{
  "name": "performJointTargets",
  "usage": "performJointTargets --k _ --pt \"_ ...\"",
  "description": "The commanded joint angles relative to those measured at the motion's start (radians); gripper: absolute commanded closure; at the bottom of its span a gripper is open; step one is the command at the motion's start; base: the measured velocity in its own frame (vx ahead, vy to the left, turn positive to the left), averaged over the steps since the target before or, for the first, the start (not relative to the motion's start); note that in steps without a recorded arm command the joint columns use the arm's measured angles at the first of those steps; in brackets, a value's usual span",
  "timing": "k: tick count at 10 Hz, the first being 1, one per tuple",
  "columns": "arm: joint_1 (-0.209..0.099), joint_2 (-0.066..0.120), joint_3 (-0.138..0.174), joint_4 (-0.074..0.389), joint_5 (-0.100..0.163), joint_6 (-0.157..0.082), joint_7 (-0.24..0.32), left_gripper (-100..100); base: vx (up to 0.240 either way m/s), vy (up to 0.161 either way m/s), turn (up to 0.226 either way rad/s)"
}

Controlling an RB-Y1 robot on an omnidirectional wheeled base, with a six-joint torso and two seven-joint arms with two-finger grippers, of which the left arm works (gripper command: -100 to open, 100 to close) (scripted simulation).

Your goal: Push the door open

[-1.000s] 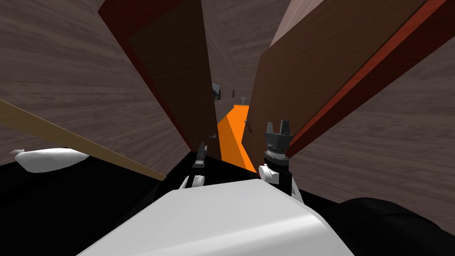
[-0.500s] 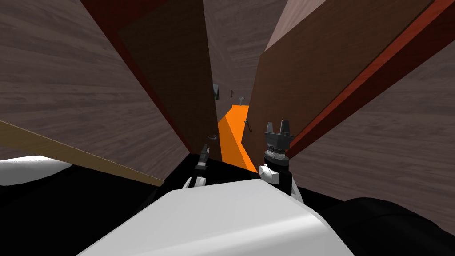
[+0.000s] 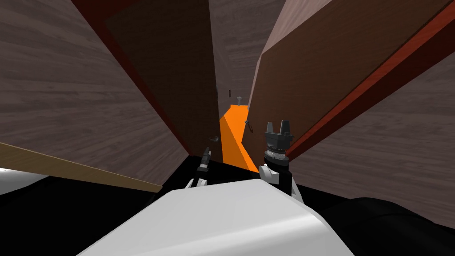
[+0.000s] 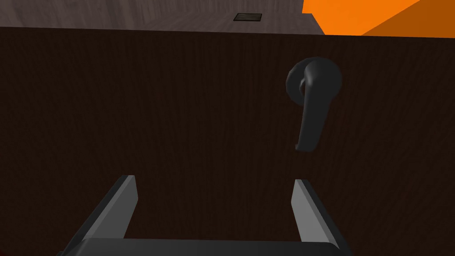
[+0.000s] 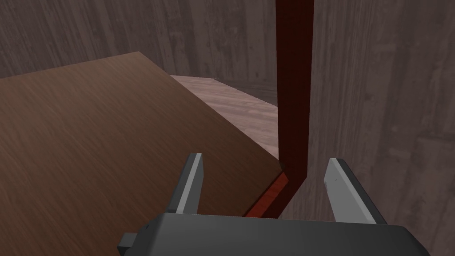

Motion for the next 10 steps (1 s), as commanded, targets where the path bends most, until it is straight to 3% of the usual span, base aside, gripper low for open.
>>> performJointTargets --k 1,10 --pt "-0.014 -0.005 -0.005 0.048 -0.002 -0.013 0.001 -100 0.041 0.044 -0.032" --pt "-0.075 -0.021 -0.045 0.283 -0.010 -0.060 0.024 -100 0.072 0.100 -0.074"
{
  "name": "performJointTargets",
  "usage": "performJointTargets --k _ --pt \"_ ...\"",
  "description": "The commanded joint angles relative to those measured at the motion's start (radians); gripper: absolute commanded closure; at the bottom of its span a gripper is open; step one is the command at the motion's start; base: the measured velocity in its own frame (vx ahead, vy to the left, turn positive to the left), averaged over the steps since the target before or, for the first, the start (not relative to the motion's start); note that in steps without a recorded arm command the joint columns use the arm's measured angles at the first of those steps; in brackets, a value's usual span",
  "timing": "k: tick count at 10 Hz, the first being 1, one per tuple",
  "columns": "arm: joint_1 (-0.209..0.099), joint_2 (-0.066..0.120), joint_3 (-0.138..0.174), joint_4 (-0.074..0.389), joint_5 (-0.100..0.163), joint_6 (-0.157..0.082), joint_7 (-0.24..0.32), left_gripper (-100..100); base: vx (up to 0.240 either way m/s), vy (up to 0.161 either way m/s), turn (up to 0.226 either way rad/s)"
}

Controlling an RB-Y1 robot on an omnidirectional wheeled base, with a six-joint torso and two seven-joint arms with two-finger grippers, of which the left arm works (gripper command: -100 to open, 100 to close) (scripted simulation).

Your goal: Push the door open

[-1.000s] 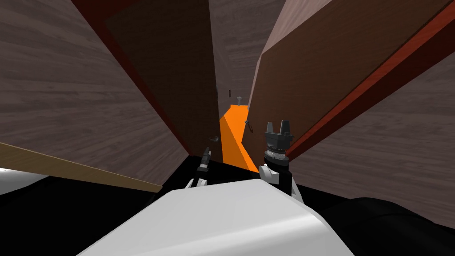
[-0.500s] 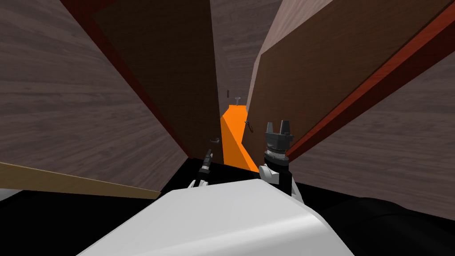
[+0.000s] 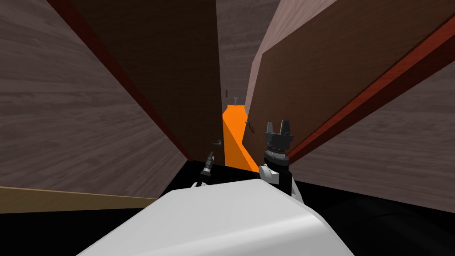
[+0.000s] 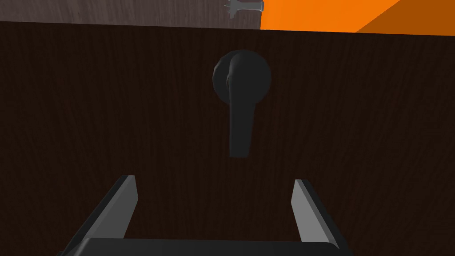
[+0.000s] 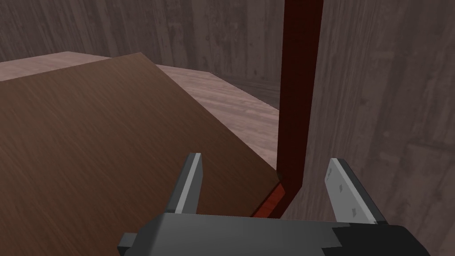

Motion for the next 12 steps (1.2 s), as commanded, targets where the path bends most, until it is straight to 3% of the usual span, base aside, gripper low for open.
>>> performJointTargets --k 1,2,3,7,12 --pt "-0.011 -0.001 -0.004 0.032 0.000 -0.006 0.005 -100 0.081 0.102 -0.050" --pt "-0.017 -0.004 -0.008 0.055 -0.001 -0.010 0.007 -100 0.073 0.077 -0.058" --pt "-0.014 -0.002 -0.005 0.039 -0.001 -0.005 0.006 -100 0.033 0.036 -0.015" --pt "-0.021 0.006 0.003 0.059 0.003 -0.015 0.005 -100 0.152 -0.028 -0.024" --pt "-0.028 -0.009 0.014 0.082 0.007 -0.028 0.004 -100 0.182 -0.048 -0.023"
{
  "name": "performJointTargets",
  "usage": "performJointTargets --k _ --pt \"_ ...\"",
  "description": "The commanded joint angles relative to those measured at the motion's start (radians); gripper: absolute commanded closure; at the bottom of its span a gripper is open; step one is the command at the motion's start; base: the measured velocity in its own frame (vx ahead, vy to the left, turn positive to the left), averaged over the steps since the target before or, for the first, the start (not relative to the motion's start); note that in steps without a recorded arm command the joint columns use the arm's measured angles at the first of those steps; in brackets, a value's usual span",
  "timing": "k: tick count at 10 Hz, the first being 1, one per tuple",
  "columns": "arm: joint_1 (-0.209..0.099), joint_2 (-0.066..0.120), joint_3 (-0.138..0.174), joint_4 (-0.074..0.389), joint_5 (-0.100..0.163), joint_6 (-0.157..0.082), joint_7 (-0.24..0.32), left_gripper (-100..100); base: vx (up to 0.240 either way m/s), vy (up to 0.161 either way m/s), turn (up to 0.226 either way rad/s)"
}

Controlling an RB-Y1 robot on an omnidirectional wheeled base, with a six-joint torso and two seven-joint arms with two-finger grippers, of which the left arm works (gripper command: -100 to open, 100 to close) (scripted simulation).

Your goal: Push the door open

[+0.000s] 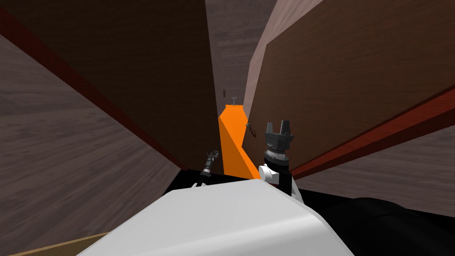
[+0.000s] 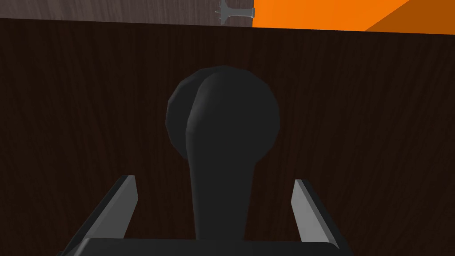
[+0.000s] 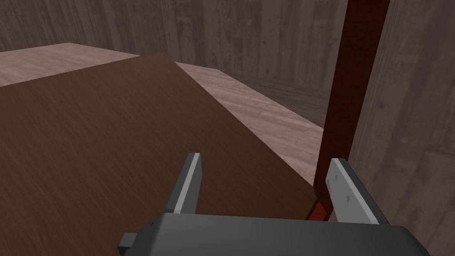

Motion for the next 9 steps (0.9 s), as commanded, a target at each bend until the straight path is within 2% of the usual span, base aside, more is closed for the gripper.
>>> performJointTargets --k 1,2,7,9 --pt "0.000 0.000 0.000 0.000 0.000 0.000 0.000 -100 0.075 -0.011 -0.002" --pt "0.000 0.000 0.000 0.000 0.000 0.000 0.000 100 -0.010 0.000 0.005" --pt "0.000 0.000 0.000 0.000 0.000 0.000 0.000 100 -0.007 0.002 -0.004" --pt "-0.008 0.008 0.020 0.004 0.007 0.002 -0.005 100 0.124 -0.062 0.033"
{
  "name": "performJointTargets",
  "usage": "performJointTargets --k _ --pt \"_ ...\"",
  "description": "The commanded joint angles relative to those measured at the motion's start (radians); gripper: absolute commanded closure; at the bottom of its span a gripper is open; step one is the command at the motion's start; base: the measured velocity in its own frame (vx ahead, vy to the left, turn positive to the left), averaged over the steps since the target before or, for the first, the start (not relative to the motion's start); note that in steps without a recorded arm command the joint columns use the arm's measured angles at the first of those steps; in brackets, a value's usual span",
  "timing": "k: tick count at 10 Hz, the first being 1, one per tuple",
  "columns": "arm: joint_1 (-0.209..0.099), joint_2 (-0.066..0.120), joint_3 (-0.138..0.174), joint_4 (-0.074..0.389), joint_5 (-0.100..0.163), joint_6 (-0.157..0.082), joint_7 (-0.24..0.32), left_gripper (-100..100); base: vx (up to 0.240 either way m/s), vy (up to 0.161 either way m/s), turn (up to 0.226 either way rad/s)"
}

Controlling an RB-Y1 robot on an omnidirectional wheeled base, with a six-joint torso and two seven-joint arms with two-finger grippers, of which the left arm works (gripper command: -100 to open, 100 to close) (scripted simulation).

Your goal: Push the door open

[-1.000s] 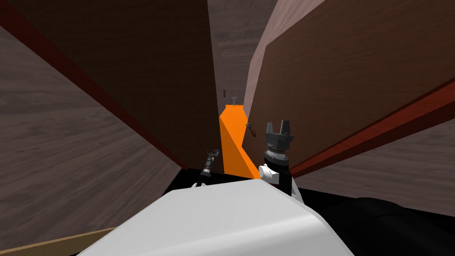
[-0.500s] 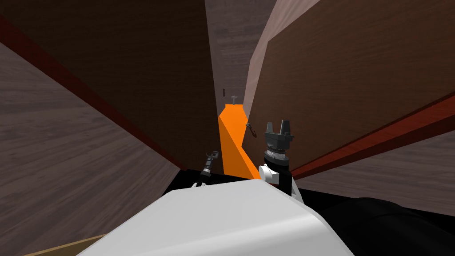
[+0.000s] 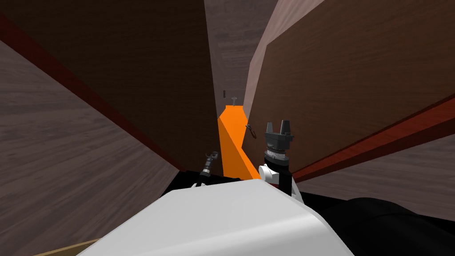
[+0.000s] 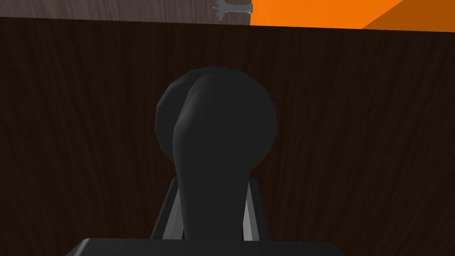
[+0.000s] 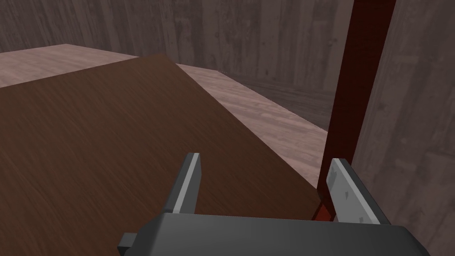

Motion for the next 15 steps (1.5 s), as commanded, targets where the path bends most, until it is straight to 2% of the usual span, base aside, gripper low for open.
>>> performJointTargets --k 1,7,11,13,14,15 --pt "-0.007 0.009 0.019 -0.006 0.007 -0.005 -0.003 100 0.162 -0.092 0.053" --pt "-0.024 0.022 0.088 0.013 0.032 -0.004 -0.022 100 0.174 -0.088 0.052" --pt "-0.036 0.023 0.134 0.026 0.049 -0.003 -0.035 100 0.150 -0.092 0.060" --pt "-0.036 0.023 0.134 0.026 0.049 -0.003 -0.035 100 0.066 -0.042 0.026" --pt "-0.042 0.021 0.158 0.032 0.057 -0.003 -0.041 100 0.092 -0.067 0.048" --pt "-0.044 0.020 0.165 0.035 0.060 -0.003 -0.043 100 0.142 -0.097 0.083"
